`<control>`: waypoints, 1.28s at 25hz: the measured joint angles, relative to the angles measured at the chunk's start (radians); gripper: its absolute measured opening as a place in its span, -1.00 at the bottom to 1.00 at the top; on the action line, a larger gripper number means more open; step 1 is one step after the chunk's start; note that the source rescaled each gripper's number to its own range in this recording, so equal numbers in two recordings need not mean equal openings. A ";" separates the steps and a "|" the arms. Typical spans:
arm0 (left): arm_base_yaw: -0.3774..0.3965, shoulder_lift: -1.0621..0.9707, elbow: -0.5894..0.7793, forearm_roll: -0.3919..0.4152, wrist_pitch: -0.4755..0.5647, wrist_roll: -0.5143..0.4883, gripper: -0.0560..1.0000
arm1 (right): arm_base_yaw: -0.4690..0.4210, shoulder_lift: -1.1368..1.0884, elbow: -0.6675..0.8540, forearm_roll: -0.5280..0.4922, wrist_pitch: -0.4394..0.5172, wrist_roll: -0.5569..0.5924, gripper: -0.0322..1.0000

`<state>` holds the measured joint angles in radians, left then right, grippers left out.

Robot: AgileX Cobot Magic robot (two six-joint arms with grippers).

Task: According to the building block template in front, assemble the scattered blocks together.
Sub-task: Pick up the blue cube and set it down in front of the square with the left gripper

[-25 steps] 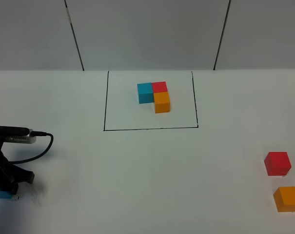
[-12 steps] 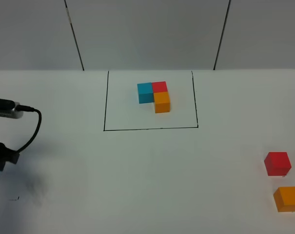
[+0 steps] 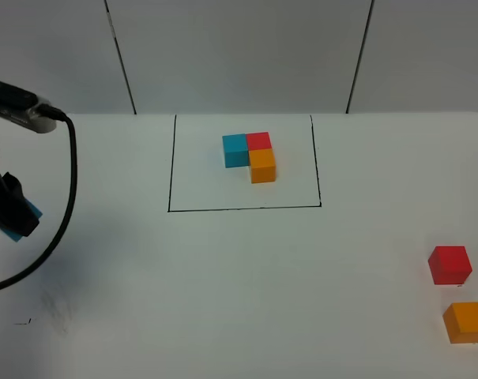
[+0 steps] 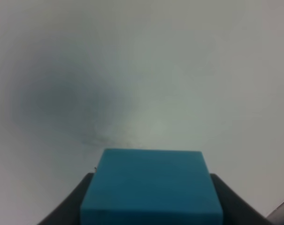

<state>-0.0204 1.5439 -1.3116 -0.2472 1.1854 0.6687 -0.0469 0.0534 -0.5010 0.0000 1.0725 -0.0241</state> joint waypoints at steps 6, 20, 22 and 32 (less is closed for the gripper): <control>-0.241 0.000 -0.020 0.031 0.000 0.160 -0.89 | 0.000 0.000 0.000 0.000 0.000 0.000 0.26; -0.621 0.102 -0.109 0.288 0.000 0.009 -0.89 | 0.000 0.000 0.000 0.000 0.000 0.000 0.26; -0.652 0.114 -0.119 0.315 0.000 0.006 -0.89 | 0.000 0.000 0.000 0.000 0.000 0.000 0.26; -0.679 0.232 -0.120 0.317 -0.056 0.092 -0.89 | 0.000 0.000 0.000 0.000 0.000 0.000 0.26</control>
<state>-0.6994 1.7760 -1.4315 0.0701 1.1296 0.7606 -0.0469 0.0534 -0.5010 0.0000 1.0725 -0.0241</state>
